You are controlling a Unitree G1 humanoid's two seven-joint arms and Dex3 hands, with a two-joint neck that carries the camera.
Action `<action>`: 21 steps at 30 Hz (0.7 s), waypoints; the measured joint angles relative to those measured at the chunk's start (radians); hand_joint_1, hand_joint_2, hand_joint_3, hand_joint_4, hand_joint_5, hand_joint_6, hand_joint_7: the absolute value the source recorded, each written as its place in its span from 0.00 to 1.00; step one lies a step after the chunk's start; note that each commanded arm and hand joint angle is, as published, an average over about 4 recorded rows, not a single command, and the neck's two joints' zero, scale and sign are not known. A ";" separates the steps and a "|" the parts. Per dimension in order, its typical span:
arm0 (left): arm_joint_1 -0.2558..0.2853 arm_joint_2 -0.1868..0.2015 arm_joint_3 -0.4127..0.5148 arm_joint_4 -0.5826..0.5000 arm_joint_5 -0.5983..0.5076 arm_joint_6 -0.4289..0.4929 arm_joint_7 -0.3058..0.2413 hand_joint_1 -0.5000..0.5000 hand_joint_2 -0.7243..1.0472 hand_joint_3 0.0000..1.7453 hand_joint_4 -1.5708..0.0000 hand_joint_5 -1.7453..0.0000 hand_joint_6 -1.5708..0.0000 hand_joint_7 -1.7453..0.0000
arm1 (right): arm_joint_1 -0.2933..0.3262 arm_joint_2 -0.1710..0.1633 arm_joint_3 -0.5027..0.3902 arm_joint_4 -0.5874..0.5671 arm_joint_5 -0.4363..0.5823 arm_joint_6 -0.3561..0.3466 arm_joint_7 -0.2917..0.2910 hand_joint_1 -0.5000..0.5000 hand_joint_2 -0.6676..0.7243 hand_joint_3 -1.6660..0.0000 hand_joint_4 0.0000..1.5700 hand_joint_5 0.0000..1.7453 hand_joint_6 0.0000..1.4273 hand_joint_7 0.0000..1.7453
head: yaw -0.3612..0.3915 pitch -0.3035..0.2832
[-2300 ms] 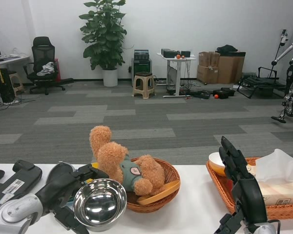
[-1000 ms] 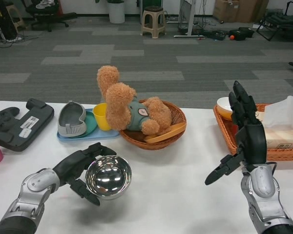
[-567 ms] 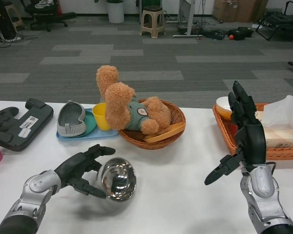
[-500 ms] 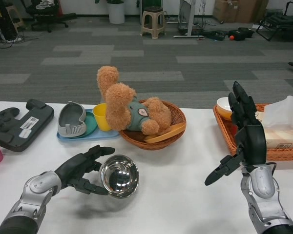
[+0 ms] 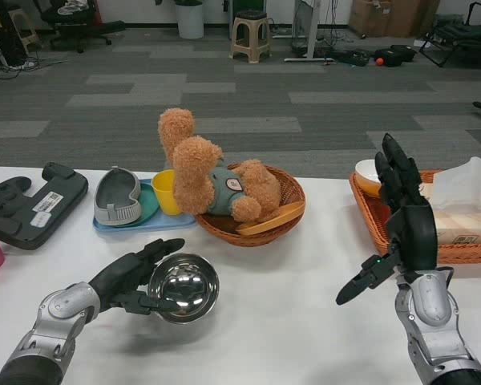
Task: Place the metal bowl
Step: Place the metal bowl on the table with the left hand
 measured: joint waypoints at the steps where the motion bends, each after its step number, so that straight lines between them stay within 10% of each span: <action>1: 0.000 0.000 0.003 0.001 0.000 0.000 0.000 0.01 0.80 0.00 1.00 0.53 1.00 0.88 | 0.000 0.000 0.000 0.000 0.000 0.000 0.000 0.29 1.00 1.00 0.00 0.00 0.00 0.08 | 0.000 0.000; 15: 0.003 0.002 0.044 0.028 -0.001 0.000 0.001 0.01 0.85 0.00 1.00 0.57 1.00 0.88 | 0.000 0.000 0.002 0.000 0.000 0.000 0.000 0.29 1.00 1.00 0.00 0.00 0.00 0.08 | 0.014 -0.011; 21: 0.004 0.002 0.043 0.073 -0.006 -0.003 0.031 0.00 0.65 0.04 1.00 0.59 1.00 0.92 | 0.000 0.000 0.005 0.000 0.000 -0.001 0.000 0.29 1.00 1.00 0.00 0.00 0.00 0.05 | 0.020 -0.017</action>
